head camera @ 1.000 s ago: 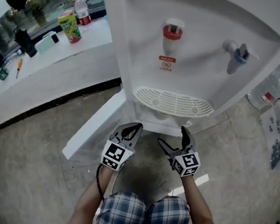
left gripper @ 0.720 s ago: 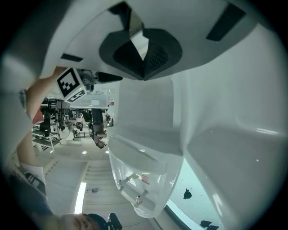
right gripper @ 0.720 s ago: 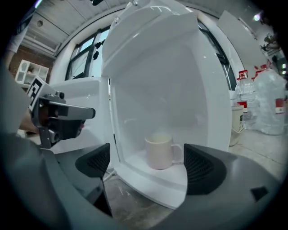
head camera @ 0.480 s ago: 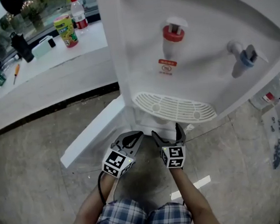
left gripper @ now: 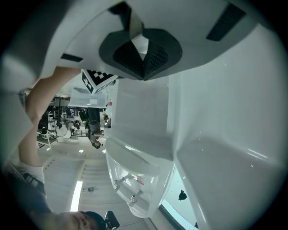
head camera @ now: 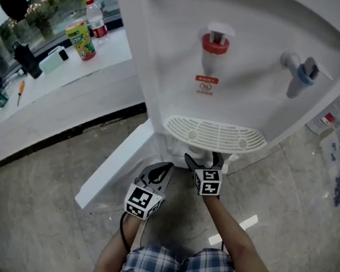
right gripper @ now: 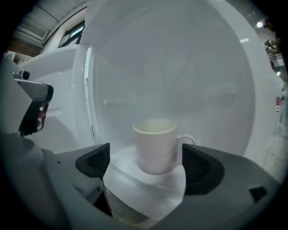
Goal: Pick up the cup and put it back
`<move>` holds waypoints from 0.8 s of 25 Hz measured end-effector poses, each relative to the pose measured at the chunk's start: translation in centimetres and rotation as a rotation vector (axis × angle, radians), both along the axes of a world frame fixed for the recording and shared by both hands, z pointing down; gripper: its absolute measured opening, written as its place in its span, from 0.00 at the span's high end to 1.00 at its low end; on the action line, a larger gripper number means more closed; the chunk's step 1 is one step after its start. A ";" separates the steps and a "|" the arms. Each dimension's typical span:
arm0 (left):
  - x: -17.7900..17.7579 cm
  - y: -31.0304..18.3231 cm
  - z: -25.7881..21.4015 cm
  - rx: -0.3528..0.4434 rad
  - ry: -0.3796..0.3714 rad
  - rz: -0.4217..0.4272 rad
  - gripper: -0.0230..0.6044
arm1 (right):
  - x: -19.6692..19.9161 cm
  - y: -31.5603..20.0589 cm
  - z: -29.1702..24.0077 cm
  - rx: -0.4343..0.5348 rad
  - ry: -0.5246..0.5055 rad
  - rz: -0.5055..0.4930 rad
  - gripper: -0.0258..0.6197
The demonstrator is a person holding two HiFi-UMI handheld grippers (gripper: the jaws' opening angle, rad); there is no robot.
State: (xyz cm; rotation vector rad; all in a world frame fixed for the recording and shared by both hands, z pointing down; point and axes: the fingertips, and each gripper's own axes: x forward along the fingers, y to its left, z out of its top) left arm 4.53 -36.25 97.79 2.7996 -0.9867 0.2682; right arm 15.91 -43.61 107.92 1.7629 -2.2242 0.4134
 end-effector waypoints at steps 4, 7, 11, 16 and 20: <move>0.2 0.1 0.1 -0.006 -0.001 0.005 0.92 | 0.2 -1.0 0.6 -0.030 -0.006 0.014 0.17; 0.3 0.3 0.3 0.000 -0.002 0.008 0.92 | 0.1 -1.6 1.2 -0.066 -0.016 0.010 0.17; 0.3 0.4 0.4 -0.007 -0.003 0.012 0.92 | 0.0 -2.4 1.2 -0.078 -0.027 0.030 0.17; 0.1 0.5 0.5 -0.011 -0.008 0.011 0.92 | 0.5 -3.4 1.5 -0.091 -0.006 0.073 0.17; 0.0 0.7 0.3 -0.013 -0.006 0.012 0.92 | 1.0 -4.1 1.4 -0.100 0.015 0.098 0.23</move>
